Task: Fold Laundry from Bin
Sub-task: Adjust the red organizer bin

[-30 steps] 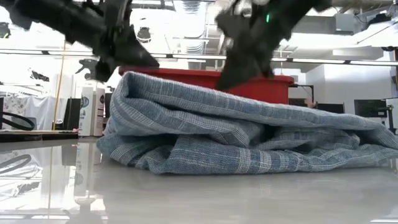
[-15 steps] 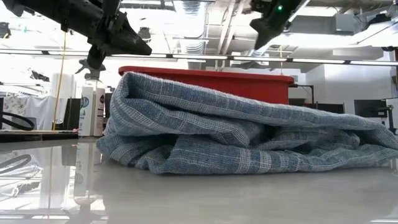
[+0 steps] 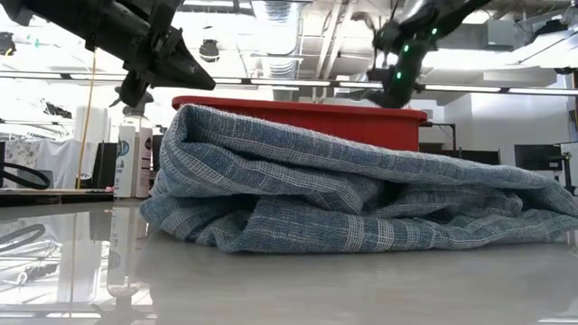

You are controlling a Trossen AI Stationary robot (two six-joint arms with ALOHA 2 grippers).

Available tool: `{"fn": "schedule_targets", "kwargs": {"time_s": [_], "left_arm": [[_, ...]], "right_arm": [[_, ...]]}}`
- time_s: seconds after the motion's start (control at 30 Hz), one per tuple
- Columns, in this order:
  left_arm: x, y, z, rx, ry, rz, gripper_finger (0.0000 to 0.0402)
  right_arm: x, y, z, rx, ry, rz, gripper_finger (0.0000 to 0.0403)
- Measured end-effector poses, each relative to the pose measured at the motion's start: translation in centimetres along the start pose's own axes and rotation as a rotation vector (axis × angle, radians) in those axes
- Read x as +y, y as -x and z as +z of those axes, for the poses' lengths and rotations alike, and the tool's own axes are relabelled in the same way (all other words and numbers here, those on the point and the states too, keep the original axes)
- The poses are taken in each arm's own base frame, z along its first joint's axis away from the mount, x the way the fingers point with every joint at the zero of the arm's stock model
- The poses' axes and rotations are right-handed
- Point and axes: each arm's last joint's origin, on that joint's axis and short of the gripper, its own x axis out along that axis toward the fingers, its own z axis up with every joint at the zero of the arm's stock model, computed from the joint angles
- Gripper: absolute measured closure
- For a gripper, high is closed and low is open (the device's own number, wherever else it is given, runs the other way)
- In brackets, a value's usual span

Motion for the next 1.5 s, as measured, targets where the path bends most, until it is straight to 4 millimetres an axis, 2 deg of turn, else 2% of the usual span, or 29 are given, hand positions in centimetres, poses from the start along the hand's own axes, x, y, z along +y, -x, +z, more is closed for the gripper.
{"fn": "schedule_targets", "kwargs": {"time_s": [0.1, 0.2, 0.4, 0.6, 0.73, 0.9, 1.0, 1.13, 1.3, 1.5], "left_arm": [[0.2, 0.0, -0.2, 0.018, -0.003, 0.015, 0.0401], [0.3, 0.0, -0.4, 0.032, -0.010, 0.022, 0.0401], [0.4, 0.0, -0.5, 0.048, -0.023, 0.024, 0.0401], [0.5, 0.0, -0.6, 0.054, -0.033, 0.031, 0.0401], [1.0, 0.0, -0.8, 0.046, -0.045, 0.095, 0.0401], [3.9, -0.3, -1.2, -0.044, 0.001, 0.410, 0.0401], [5.2, -1.0, -0.4, -0.134, 0.054, 0.524, 0.0401], [6.2, -3.0, 0.8, -0.112, 0.018, 0.549, 0.0402], [7.5, -5.0, 2.3, -0.087, -0.063, 0.546, 0.0401], [9.9, -6.2, 3.5, -0.066, -0.104, 0.616, 0.0402]], "right_arm": [[0.0, -2.2, -0.9, 0.096, 0.002, -0.034, 0.0389], [0.0, -3.0, -1.9, 0.200, -0.006, -0.066, 0.0389], [0.1, -1.6, -3.5, 0.367, -0.064, -0.114, 0.0389], [0.4, 0.7, -3.5, 0.361, -0.087, -0.092, 0.0389], [0.5, 3.4, -2.7, 0.264, -0.104, -0.086, 0.0389], [1.2, 8.9, -2.1, 0.103, -0.129, -0.038, 0.0389], [1.4, 12.0, -2.1, 0.010, -0.184, -0.003, 0.0389], [1.8, 15.3, -2.4, -0.086, -0.233, 0.057, 0.0389], [2.5, 17.8, -3.0, -0.137, -0.276, 0.130, 0.0389], [4.1, 19.2, -3.7, -0.119, -0.250, 0.205, 0.0389]]}}
